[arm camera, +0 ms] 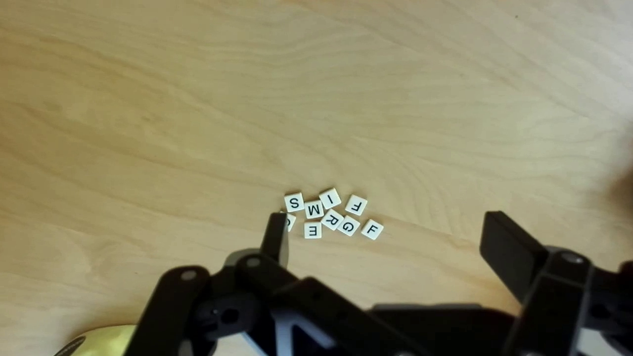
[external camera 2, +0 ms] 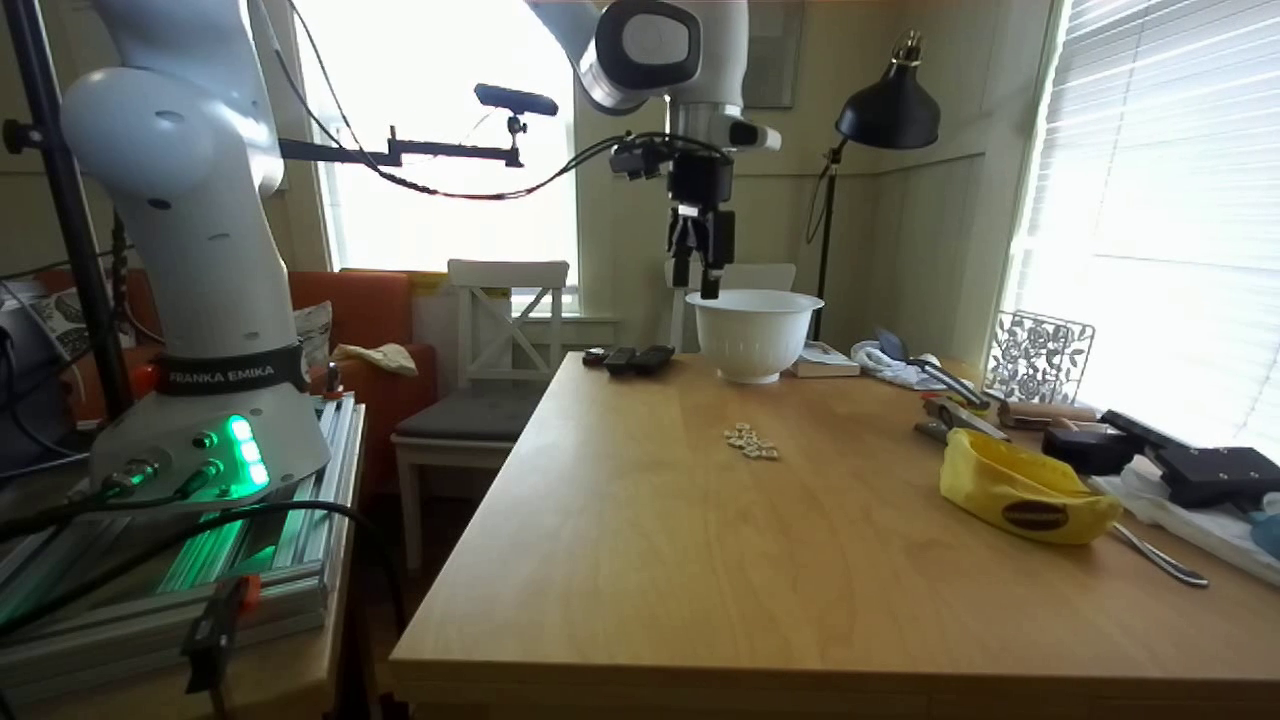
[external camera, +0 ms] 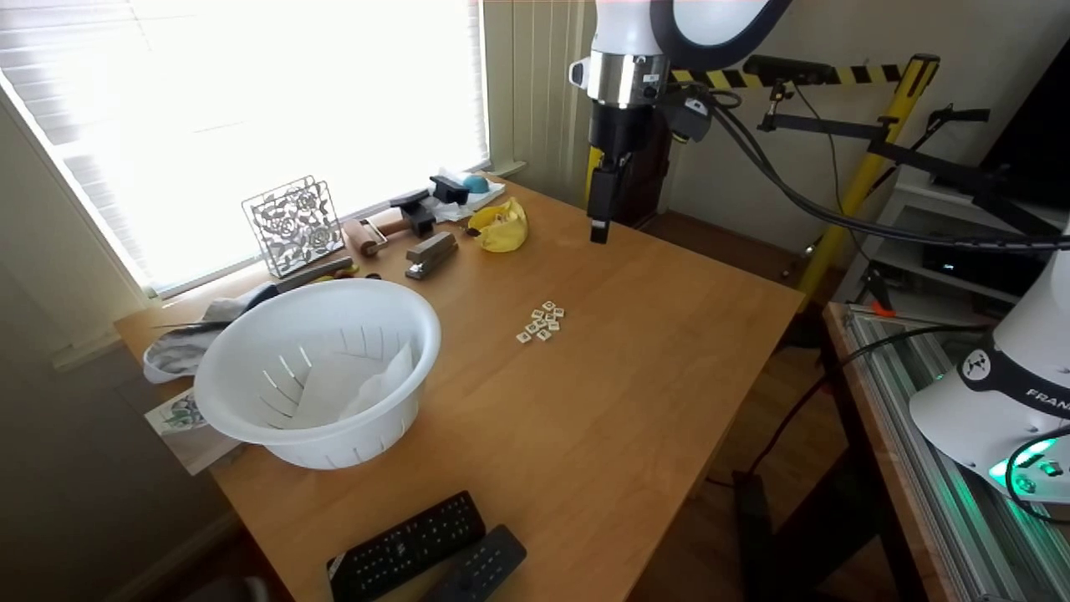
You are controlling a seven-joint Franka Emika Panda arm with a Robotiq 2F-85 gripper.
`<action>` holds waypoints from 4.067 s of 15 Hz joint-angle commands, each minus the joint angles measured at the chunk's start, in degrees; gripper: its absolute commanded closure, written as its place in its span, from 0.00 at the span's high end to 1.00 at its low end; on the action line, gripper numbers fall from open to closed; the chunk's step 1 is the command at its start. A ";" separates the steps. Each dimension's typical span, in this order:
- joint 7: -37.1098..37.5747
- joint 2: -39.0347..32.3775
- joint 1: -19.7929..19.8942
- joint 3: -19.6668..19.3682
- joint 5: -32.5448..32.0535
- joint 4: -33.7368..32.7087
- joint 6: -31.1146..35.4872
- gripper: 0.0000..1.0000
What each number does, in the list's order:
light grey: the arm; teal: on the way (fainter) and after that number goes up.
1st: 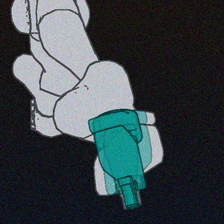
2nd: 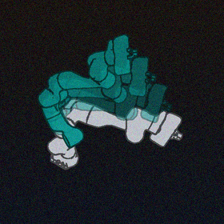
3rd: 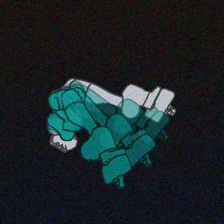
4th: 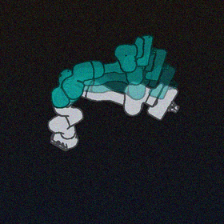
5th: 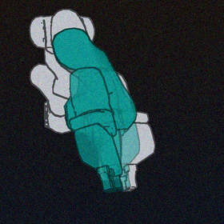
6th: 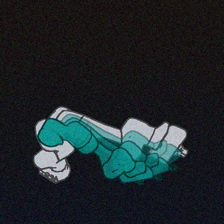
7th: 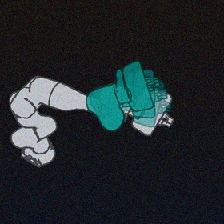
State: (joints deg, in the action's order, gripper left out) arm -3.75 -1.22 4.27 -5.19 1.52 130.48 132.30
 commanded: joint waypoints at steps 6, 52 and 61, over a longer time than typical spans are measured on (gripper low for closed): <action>-2.80 -11.71 0.65 1.36 4.66 -6.25 3.34 1.00; 6.22 -33.16 -2.61 0.56 -2.32 -15.48 21.93 0.00; 5.91 -33.86 -2.06 2.65 -0.71 -17.38 18.58 0.00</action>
State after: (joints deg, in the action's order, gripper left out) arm 2.87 -34.15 1.32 -3.68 -0.07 114.63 152.68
